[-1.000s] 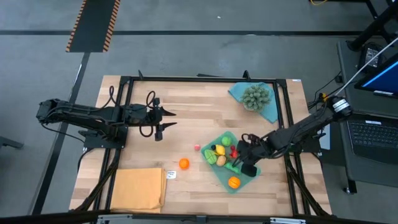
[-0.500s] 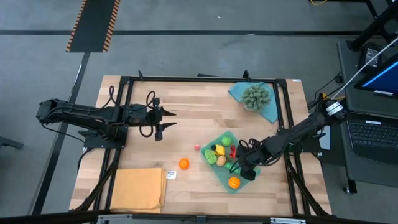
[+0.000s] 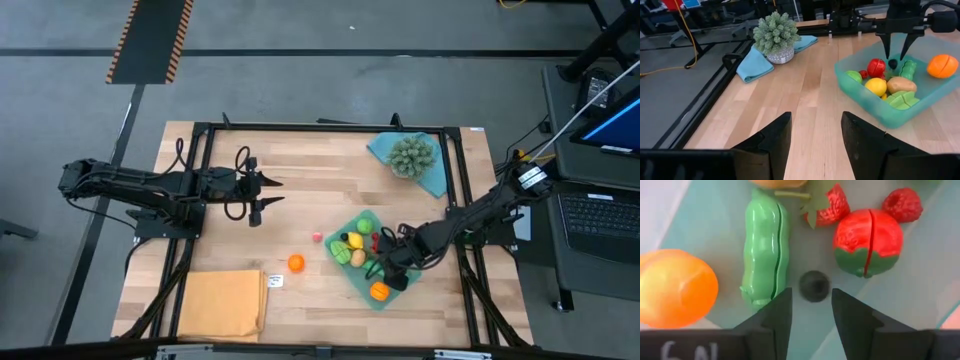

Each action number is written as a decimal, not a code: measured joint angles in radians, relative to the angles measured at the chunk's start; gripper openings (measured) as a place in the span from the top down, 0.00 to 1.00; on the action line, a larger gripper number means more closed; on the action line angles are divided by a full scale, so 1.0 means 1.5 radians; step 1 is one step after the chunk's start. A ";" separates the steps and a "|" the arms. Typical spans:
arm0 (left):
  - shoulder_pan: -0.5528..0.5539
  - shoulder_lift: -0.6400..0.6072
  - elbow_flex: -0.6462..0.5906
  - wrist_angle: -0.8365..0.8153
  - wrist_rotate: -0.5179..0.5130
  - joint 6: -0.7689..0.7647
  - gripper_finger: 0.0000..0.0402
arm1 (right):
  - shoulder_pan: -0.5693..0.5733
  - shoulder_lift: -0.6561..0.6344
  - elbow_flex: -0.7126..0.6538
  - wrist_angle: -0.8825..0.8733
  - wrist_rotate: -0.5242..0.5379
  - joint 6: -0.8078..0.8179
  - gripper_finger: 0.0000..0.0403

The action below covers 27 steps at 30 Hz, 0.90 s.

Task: Pick and placing Produce into tupperware
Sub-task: Put the blackberry into the green bin, then put the apricot into the green bin

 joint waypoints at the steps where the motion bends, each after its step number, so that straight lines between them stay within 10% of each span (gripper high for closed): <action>1: 0.000 0.000 0.000 0.000 0.000 0.000 0.59 | -0.003 0.000 0.000 0.003 0.000 0.000 0.65; 13: 0.000 0.000 0.000 -0.002 0.000 0.001 0.59 | -0.045 -0.032 0.032 -0.012 -0.030 -0.048 0.60; 27: -0.001 0.000 0.001 -0.030 0.000 -0.016 0.59 | -0.046 -0.135 0.051 0.143 0.288 -0.226 0.60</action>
